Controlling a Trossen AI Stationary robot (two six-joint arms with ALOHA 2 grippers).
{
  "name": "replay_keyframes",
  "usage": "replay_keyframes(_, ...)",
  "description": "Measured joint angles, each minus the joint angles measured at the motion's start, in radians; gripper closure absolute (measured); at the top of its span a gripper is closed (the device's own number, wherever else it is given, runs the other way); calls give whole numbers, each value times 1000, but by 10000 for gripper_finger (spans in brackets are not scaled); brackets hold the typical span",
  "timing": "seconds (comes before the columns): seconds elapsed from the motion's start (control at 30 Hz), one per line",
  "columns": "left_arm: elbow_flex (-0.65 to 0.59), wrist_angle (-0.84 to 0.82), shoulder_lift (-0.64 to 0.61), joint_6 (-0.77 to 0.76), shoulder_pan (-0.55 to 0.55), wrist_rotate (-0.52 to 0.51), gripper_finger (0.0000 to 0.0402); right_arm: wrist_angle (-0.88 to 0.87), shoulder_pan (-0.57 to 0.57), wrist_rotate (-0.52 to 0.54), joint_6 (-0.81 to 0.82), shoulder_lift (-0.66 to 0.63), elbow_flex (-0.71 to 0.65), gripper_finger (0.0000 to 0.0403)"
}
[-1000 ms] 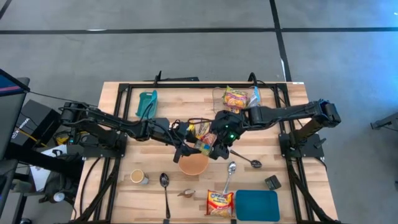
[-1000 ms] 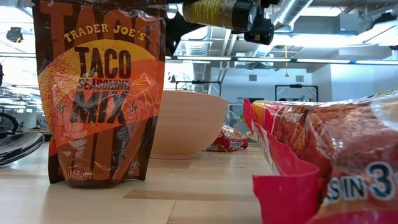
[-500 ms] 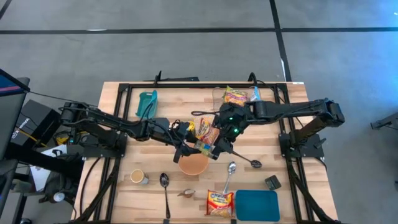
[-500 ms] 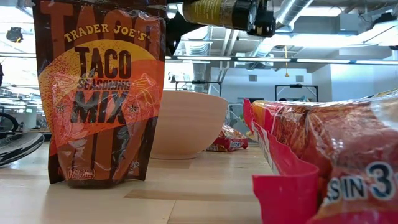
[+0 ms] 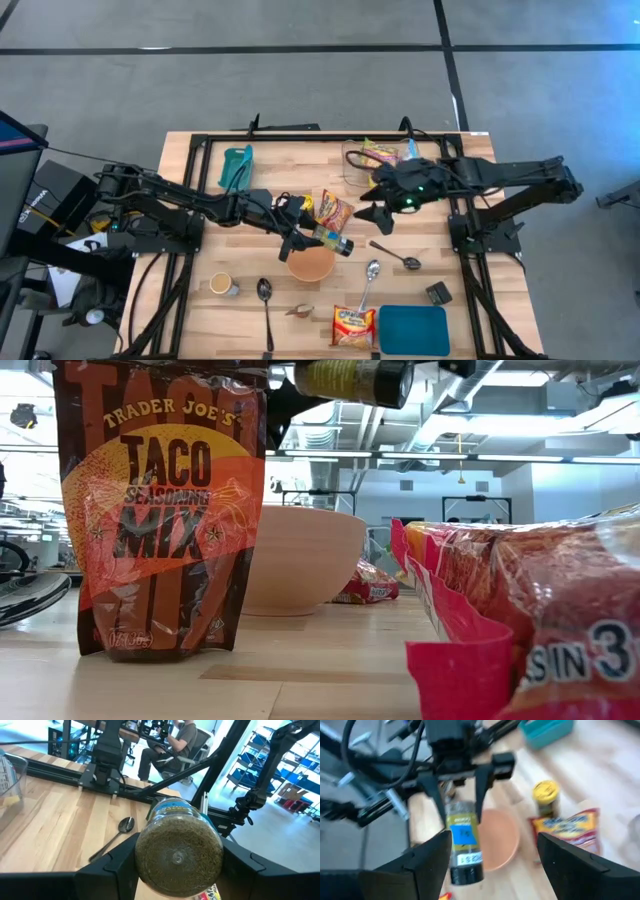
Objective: Pick & Place Food Item
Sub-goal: Put the black seasoning bottle into the dark blue bin
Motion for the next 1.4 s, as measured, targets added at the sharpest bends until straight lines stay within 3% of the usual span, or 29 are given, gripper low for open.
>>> replay_keyframes(0.17, 0, 13, -11, 0, 5, -17, 209, -8, 89, 205, 8, -4, 0, 117)
replay_keyframes(0.43, -11, 5, -110, 0, 47, -104, 204, -20, 218, 444, 90, -10, 0, 117)
replay_keyframes(0.6, -34, -4, -205, 5, 99, -143, 210, -60, 300, 623, 219, -10, 0, 117)
replay_keyframes(0.83, -61, -9, -294, 119, 117, -339, 206, -65, 386, 865, 503, 9, -7, 117)
replay_keyframes(1.17, -61, 4, -263, 200, 114, -449, 205, 54, 396, 908, 894, 9, -170, 117)
replay_keyframes(1.4, -61, 0, -229, 229, 114, -472, 210, 397, 389, 900, 959, 9, -332, 117)
